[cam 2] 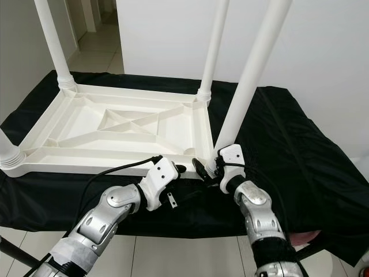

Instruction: Building children table

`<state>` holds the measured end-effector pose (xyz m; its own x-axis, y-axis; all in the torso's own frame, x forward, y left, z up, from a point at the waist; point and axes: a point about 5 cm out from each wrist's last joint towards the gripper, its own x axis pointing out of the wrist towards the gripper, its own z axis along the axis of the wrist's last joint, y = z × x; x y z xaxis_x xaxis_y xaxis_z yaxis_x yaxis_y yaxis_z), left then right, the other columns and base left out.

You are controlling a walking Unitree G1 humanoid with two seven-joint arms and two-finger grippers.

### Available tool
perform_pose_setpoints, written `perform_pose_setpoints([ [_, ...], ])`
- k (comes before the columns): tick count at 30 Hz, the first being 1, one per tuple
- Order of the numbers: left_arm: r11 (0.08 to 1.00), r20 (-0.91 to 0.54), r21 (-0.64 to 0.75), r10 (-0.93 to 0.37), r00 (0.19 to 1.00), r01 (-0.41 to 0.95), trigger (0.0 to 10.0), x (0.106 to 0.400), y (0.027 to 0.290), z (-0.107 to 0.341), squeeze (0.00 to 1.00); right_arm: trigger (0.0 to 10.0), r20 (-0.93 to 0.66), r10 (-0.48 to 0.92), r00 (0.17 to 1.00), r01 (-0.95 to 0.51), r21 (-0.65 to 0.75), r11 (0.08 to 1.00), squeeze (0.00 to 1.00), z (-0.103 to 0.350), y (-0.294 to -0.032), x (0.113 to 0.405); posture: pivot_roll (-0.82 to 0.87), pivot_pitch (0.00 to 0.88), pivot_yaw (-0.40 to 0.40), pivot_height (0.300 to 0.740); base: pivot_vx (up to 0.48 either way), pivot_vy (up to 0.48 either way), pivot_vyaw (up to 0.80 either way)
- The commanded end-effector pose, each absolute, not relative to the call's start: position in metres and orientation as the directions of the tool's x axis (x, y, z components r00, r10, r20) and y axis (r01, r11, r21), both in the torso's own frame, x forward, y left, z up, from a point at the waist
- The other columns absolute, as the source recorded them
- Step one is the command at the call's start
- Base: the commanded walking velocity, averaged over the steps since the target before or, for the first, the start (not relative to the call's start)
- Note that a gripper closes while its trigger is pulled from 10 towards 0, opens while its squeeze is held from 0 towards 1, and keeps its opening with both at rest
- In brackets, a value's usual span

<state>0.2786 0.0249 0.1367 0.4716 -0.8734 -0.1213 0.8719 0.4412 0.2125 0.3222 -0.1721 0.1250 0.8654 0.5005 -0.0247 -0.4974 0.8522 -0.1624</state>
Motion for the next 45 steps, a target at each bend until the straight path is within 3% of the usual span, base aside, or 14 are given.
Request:
perform_pose_setpoints([
  [1,0.426,-0.127,0.219,-0.879,0.459,0.878,10.0,0.278,0.023,0.139,0.0,2.3,-0.069,0.529,0.846,-0.533,-0.161,0.831,0.0,0.118,-0.168,0.322,0.05,0.0,-0.049,0.74,0.0,0.0,0.0],
  [2,0.426,-0.127,0.219,-0.879,0.459,0.878,10.0,0.278,0.023,0.139,0.0,2.3,-0.069,0.529,0.846,-0.533,-0.161,0.831,0.0,0.118,-0.168,0.322,0.05,0.0,-0.049,0.74,0.0,0.0,0.0],
  [3,0.427,-0.126,0.22,-0.879,0.46,0.877,10.0,0.278,0.022,0.139,0.0,0.0,-0.075,0.533,0.843,-0.537,-0.155,0.829,0.0,0.117,-0.168,0.323,0.06,0.0,-0.051,0.74,0.0,0.0,0.0],
  [13,0.422,-0.129,0.222,-0.881,0.455,0.879,10.0,0.275,0.021,0.137,0.0,0.0,-0.101,0.531,0.841,-0.54,-0.115,0.834,0.0,0.106,-0.174,0.321,0.06,0.0,-0.053,0.74,0.0,0.0,0.0],
  [14,0.419,-0.127,0.223,-0.883,0.453,0.88,10.0,0.275,0.02,0.138,0.0,10.0,-0.095,0.5,0.861,-0.507,-0.086,0.857,0.0,0.105,-0.176,0.322,0.06,0.0,-0.052,0.74,0.0,0.0,0.0],
  [20,0.414,-0.127,0.229,-0.885,0.448,0.881,10.0,0.275,0.02,0.138,0.0,10.0,-0.083,0.457,0.885,-0.463,-0.075,0.883,0.0,0.105,-0.171,0.323,0.06,0.0,-0.051,0.74,0.0,0.0,0.0],
  [31,0.408,-0.126,0.229,-0.888,0.442,0.884,10.0,0.273,0.019,0.138,0.0,10.0,-0.102,0.238,0.966,-0.238,0.013,0.971,0.0,0.102,-0.144,0.318,0.06,0.0,-0.052,0.74,0.0,0.0,0.0],
  [41,0.412,-0.126,0.227,-0.886,0.446,0.883,10.0,0.275,0.021,0.139,0.0,10.0,-0.085,-0.126,0.988,0.135,0.113,0.984,0.0,0.103,-0.138,0.304,0.06,0.0,-0.058,0.74,0.0,0.0,0.0],
  [45,0.417,-0.126,0.229,-0.884,0.451,0.88,10.0,0.276,0.021,0.139,0.0,10.0,-0.099,-0.112,0.989,0.124,0.128,0.984,0.0,0.104,-0.129,0.301,0.06,0.0,-0.056,0.74,0.0,0.0,0.0],
])
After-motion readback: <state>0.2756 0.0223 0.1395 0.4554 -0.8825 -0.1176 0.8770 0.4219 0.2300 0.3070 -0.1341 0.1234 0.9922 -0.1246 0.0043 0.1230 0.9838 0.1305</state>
